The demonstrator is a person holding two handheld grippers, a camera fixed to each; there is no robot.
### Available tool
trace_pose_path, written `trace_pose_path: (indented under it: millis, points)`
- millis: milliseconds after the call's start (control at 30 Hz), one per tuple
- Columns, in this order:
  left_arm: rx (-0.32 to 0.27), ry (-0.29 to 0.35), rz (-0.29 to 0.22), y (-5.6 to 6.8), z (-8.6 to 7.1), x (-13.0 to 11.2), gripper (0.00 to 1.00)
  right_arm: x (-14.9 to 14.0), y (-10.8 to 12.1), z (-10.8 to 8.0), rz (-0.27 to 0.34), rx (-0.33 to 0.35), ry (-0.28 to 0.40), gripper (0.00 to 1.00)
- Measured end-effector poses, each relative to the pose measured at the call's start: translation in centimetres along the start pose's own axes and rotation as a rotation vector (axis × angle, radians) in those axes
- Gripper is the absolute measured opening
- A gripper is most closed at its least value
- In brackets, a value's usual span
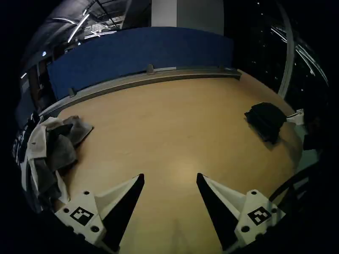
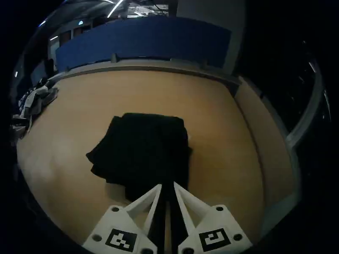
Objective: Fold towel
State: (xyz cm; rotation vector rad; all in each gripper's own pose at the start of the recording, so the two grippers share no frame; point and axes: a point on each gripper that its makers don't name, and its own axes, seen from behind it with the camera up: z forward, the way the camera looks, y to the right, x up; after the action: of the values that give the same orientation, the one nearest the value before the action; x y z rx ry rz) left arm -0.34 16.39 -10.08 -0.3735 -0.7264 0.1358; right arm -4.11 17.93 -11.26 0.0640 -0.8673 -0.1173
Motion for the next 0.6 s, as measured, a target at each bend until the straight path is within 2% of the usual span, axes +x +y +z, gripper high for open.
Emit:
trace_pose_path:
  millis: [167, 400, 600]
  points:
    - [0.004, -0.001, 0.002, 0.0, -0.1, 0.1, 0.91, -2.1, 0.4, 1.2, 0.044, -0.020, -0.031, 0.04]
    - [0.013, -0.007, 0.009, -0.3, 0.0, 0.0, 0.92, -2.1, 0.6, 1.6, 0.092, -0.022, -0.016, 0.05]
    - [0.009, -0.006, 0.011, -0.1, 0.2, 0.2, 0.91, -2.1, 1.0, 1.1, 0.101, -0.036, -0.002, 0.16]
